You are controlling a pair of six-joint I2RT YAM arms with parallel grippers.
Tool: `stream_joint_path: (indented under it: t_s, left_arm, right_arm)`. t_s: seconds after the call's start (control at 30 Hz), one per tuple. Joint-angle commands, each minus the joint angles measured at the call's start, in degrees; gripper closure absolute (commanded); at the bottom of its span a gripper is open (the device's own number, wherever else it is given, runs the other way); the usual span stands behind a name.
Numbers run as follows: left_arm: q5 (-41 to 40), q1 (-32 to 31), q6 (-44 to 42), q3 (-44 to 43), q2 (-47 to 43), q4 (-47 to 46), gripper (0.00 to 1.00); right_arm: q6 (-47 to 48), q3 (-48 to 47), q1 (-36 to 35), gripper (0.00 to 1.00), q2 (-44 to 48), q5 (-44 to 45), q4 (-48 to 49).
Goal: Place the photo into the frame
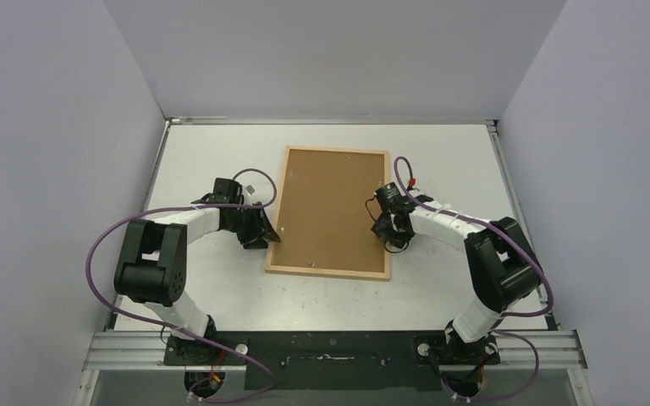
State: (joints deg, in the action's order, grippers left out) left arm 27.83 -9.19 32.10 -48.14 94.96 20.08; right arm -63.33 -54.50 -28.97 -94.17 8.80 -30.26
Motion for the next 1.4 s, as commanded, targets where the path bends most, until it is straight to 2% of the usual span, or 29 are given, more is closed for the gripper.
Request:
stream_joint_path:
  t_s: [0.0,0.23,0.57,0.73,0.9,1.23,1.37]
  left_arm:
    - [0.2,-0.4,0.4,0.2,0.2,-0.3,0.58]
    - [0.1,-0.5,1.3,0.3,0.2,-0.2,0.59]
    - [1.2,-0.8,2.5,0.7,0.3,-1.0,0.59]
    - [1.3,-1.1,2.7,0.6,0.2,-1.3,0.6]
    - [1.3,-1.1,2.8,0.6,0.2,-1.4,0.6]
    - [0.5,-1.1,2.8,0.5,-0.3,-1.4,0.6]
    - [-0.3,-1.1,2.8,0.5,-0.7,-1.4,0.59]
  right_arm:
    - [-0.6,0.8,-0.7,0.59,1.5,-2.1,-2.9]
    - [-0.2,0.9,-0.7,0.63,3.1,-2.3,-3.7]
    - [1.1,2.0,-0.7,0.79,2.3,-5.7,1.1]
    - [1.9,1.6,-0.7,0.93,1.4,-6.9,2.3]
    - [2.9,1.9,-0.7,1.0,1.1,-8.4,4.2]
    - [4.7,2.0,-0.3,1.0,2.0,-9.4,5.7]
    - [4.4,1.4,0.6,0.76,2.5,-6.7,4.2]
